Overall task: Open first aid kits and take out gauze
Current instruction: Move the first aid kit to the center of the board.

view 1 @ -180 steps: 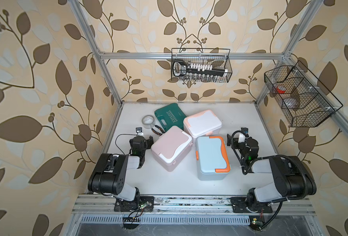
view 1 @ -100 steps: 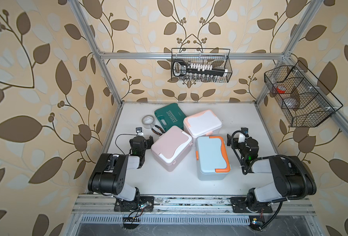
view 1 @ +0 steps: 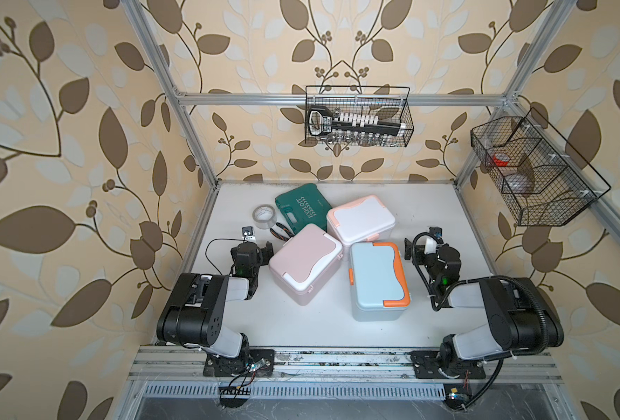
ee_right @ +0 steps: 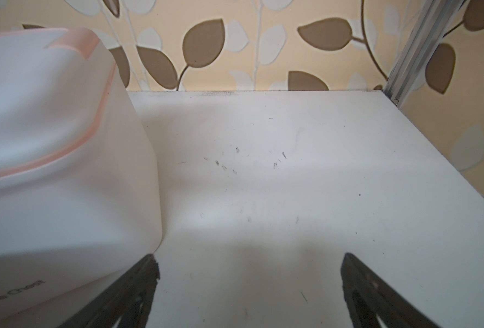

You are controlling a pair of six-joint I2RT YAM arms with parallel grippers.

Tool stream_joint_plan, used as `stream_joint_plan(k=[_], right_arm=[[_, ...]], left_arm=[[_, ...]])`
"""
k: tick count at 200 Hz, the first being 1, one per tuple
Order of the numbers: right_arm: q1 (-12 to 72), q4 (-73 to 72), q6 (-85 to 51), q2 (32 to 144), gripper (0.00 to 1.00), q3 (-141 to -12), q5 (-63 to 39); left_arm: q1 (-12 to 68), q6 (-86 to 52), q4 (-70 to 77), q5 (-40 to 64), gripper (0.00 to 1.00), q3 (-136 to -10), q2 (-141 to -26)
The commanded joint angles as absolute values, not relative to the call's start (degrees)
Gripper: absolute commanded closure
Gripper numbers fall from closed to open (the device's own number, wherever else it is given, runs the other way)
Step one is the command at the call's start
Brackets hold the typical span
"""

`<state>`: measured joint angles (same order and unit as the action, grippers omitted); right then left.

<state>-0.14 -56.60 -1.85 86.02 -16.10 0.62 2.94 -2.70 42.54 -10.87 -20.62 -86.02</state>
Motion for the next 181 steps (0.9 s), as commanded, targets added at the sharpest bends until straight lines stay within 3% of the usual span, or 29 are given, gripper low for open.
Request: stream_joint_plan(k=[1,26,91,133,160,181], right_arm=[[-0.43,-57.33,-1.11,85.79,0.0,-16.53,-1.05],[-0.28,-56.64,-0.04,84.35,0.0,-16.82,-3.74],[5.2,-22.23,-3.1,64.21,0.0,-31.76,-2.35],[6.45,7.67,-18.43,59.49,0.0,-48.73,-10.27],[5.92,17.5,-27.38,56.03,0.0,-50.15,-15.79],[4.16,18.52,-28.17,52.91,0.0,-49.6,-27.65]], left_arm=[[2.77,-1.64,43.6,-10.61,0.01,-21.37,-85.31],[3.51,-2.25,35.92,-13.62,0.01,-22.59,-78.85],[5.81,-10.39,7.63,-16.14,0.01,-34.12,-61.5],[6.6,-22.92,-14.25,-3.07,0.01,-47.0,-55.61],[6.8,-29.47,-24.02,7.53,0.01,-51.56,-50.67],[6.78,-29.7,-26.36,15.82,0.01,-51.61,-45.68]])
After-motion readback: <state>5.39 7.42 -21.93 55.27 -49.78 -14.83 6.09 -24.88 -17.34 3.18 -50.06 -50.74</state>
